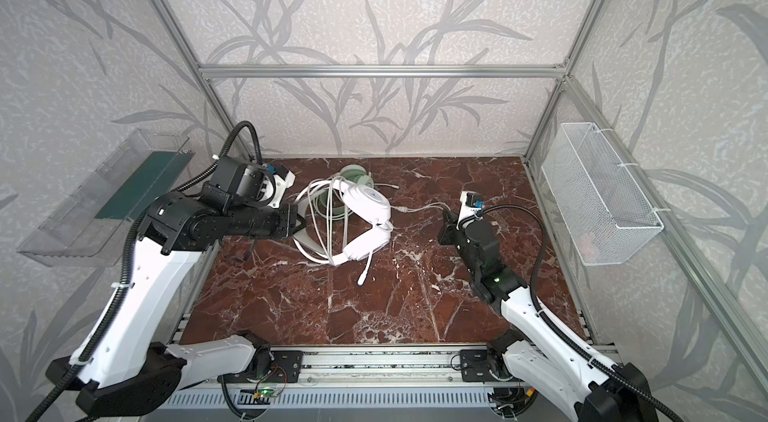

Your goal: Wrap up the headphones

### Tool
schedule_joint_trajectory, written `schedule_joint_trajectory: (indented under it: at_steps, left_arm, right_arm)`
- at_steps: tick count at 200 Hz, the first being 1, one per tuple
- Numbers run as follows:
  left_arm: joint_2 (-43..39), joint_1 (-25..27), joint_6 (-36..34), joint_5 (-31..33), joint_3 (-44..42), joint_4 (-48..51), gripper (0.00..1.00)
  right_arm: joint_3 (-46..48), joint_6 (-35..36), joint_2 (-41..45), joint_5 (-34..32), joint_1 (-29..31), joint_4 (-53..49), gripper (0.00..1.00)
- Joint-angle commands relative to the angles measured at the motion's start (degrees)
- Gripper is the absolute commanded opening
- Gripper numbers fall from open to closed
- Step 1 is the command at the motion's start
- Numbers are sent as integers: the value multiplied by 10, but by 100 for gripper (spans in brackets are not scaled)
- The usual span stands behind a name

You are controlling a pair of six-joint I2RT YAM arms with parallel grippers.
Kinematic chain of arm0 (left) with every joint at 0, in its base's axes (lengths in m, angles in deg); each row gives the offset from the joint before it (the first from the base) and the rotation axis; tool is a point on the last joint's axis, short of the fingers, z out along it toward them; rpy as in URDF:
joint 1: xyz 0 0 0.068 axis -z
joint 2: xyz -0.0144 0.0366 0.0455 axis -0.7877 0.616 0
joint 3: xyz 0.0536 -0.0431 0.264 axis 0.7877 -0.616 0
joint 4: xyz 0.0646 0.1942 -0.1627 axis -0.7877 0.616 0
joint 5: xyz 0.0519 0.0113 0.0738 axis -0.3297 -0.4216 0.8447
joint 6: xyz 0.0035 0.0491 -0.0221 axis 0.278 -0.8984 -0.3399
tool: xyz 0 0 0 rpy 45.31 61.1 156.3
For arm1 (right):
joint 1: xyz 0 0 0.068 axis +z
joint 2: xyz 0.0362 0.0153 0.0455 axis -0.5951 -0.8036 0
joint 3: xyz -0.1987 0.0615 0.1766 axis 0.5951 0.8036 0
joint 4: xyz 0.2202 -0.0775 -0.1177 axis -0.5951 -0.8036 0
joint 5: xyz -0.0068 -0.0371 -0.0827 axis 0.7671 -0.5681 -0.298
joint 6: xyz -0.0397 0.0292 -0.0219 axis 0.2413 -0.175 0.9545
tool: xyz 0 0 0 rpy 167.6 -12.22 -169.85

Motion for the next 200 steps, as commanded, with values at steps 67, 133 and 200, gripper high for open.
schedule_joint_trajectory:
  at_steps: [67, 133, 200]
  left_arm:
    - [-35, 1, -41, -43, -31, -24, 0]
    - [-50, 12, -46, -45, -80, -26, 0]
    - [-76, 16, -39, -79, -75, -56, 0]
  right_arm:
    - [-226, -42, -149, 17, -102, 68, 0]
    - [-474, 28, -264, 121, -102, 54, 0]
    - [-544, 51, -343, 150, -102, -3, 0]
